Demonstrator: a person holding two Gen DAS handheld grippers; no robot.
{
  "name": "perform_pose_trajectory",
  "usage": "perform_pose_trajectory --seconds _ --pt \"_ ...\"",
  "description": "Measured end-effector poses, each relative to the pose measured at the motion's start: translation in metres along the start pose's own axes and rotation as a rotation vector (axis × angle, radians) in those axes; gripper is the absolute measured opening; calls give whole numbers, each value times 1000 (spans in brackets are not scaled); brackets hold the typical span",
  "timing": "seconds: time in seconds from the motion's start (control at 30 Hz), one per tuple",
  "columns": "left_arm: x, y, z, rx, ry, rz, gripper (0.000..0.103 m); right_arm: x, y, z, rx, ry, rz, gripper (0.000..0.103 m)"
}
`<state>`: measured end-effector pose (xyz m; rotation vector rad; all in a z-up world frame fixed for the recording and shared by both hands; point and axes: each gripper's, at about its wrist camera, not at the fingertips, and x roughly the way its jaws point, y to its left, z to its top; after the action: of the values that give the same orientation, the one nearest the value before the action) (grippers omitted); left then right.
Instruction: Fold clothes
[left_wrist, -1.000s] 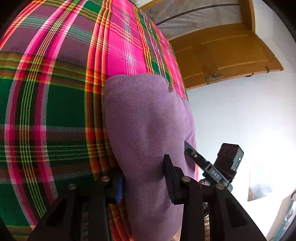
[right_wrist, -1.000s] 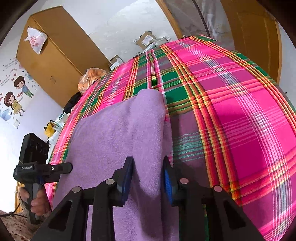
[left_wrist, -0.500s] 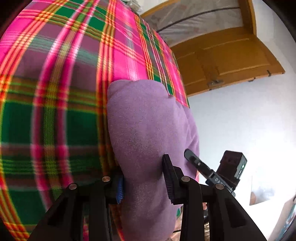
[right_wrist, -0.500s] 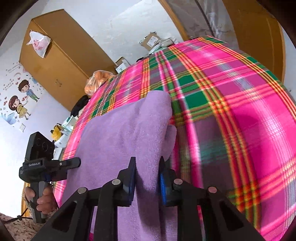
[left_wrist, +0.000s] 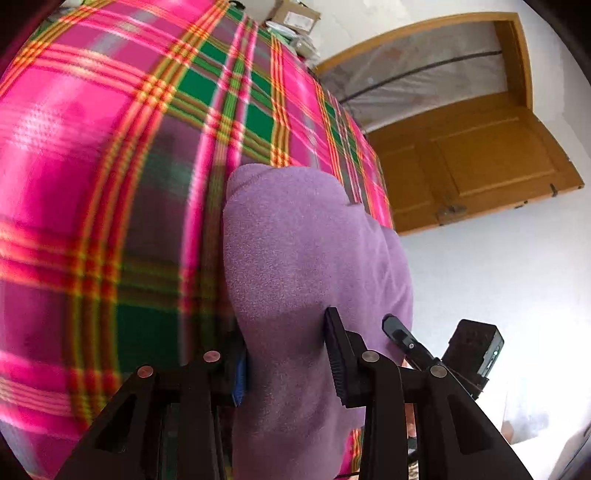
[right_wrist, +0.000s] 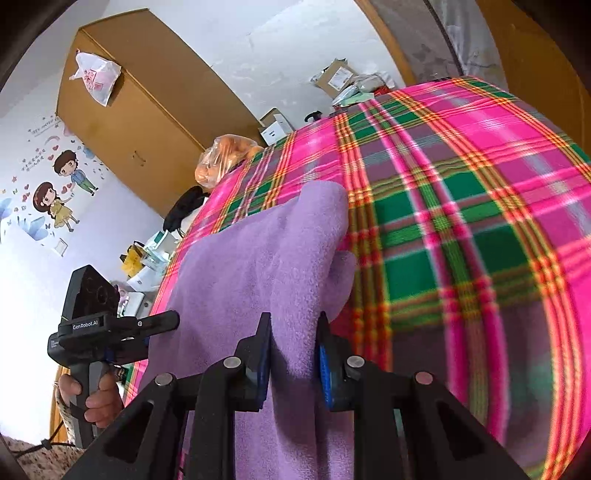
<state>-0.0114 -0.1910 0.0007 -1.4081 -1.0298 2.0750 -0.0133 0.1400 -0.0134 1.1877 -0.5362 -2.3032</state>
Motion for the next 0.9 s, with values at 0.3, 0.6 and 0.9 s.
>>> perform_pose_trajectory --seconds 0.3,0.6,0.9 --pt "-16 21 31 -26 -41 41 37 41 18 21 -7 8 25 22" --pt "-39 40 48 -42 -94 84 37 76 35 45 -27 -7 32 22" --pt "-35 45 83 -44 -122 114 37 99 45 63 -34 -47 27 22"
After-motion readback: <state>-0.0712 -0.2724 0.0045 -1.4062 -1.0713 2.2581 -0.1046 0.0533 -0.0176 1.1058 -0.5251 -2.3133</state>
